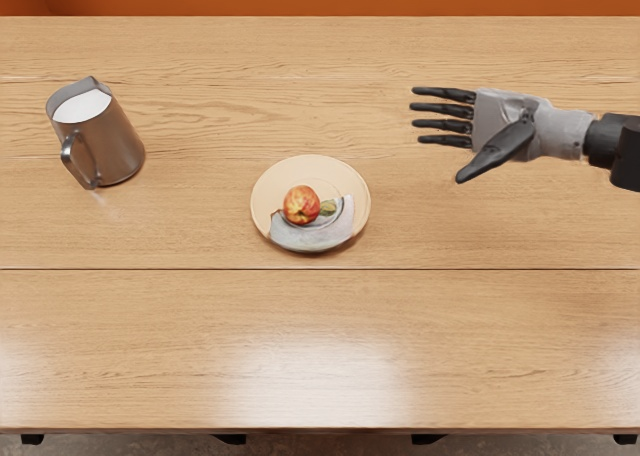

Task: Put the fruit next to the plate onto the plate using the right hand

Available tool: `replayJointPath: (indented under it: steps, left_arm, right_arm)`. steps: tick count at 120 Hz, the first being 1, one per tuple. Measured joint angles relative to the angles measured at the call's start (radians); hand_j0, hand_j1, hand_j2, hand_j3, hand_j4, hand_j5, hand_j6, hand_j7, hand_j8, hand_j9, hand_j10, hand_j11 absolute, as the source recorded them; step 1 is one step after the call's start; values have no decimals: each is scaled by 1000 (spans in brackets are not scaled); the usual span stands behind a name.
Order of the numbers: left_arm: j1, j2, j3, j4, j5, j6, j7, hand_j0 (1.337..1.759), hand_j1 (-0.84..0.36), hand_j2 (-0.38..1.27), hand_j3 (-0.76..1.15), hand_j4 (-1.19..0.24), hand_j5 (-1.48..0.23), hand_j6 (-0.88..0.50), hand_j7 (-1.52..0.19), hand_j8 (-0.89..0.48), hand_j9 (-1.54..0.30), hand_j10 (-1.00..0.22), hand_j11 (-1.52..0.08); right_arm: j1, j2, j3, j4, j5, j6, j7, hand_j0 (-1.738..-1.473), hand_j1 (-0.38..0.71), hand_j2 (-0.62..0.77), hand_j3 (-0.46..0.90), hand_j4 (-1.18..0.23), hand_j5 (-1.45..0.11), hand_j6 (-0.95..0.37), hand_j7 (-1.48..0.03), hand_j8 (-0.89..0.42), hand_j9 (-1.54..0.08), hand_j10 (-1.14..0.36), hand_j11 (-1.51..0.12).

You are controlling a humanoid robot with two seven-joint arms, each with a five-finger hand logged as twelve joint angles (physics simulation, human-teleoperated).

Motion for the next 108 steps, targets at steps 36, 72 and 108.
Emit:
replayJointPath:
  steps: [36, 72, 108]
  left_arm:
    - [0, 0, 0, 0, 0, 0, 0, 1658, 69, 47, 0, -234, -304, -234, -304, -234, -304, -234, -304]
    - [-5, 0, -1, -7, 1, -1, 0, 1658, 69, 47, 0, -234, -304, -234, -304, -234, -304, -234, -304]
    - [-5, 0, -2, -8, 2, -2, 0, 1658, 69, 47, 0, -234, -304, -234, -304, -234, -304, -234, -304]
  right_arm:
    - [-32, -119, -3, 7, 34, 4, 0, -1658, -304, -6, 0, -37, -49, -37, -50, -37, -49, -37, -49]
    - [-38, -169, -3, 36, 35, 4, 0, -1658, -306, -6, 0, -36, -48, -35, -48, -35, -48, -36, -48]
    - [-38, -172, -3, 37, 35, 4, 0, -1658, -306, -6, 0, -35, -47, -35, -47, -35, -47, -35, -47]
